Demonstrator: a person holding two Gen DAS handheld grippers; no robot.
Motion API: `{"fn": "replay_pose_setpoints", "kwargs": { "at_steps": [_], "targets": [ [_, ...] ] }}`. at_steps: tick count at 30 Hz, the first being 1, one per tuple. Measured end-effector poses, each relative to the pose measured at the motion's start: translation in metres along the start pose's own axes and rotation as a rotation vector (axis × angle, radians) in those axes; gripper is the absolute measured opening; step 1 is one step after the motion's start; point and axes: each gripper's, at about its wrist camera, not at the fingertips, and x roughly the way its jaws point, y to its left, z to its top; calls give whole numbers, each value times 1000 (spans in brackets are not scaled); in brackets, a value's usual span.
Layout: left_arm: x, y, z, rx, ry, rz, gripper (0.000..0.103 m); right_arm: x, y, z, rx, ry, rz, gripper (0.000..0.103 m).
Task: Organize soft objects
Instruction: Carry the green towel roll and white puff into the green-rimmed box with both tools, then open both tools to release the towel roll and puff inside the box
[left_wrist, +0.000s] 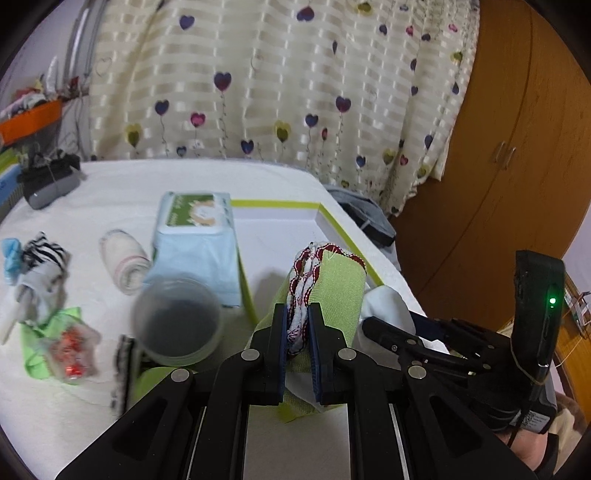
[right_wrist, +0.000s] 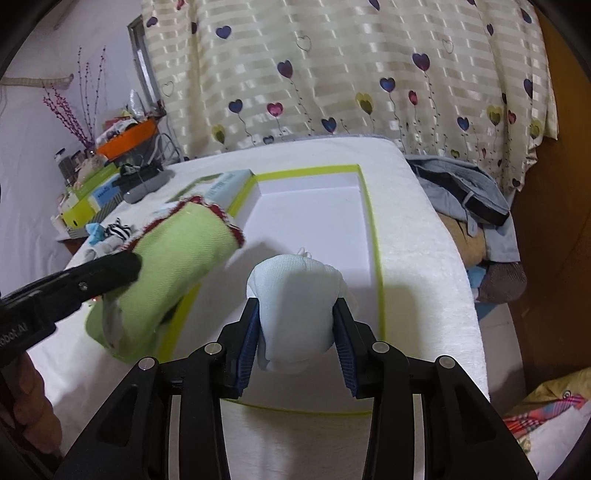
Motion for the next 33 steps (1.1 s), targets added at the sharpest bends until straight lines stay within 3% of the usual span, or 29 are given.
{"fn": "replay_pose_setpoints", "kwargs": {
  "at_steps": [9, 17, 22, 24, 33],
  "targets": [
    [34, -9, -3, 5, 65, -16, 12, 3, -9, -4, -4, 19, -36, 49],
    [22, -12, -8, 20, 37, -34, 20, -17, -17, -1, 6, -65, -98, 49],
    [25, -16, -14, 20, 69, -58, 20, -5, -29, -4, 49, -3, -57, 49],
    [26, -18, -18, 20, 79, -58, 20, -4, -25, -6, 28, 13, -36, 41],
    [29, -13, -43, -17, 145, -61, 20, -9, -22, -20, 10, 59, -48, 39]
  ]
}}
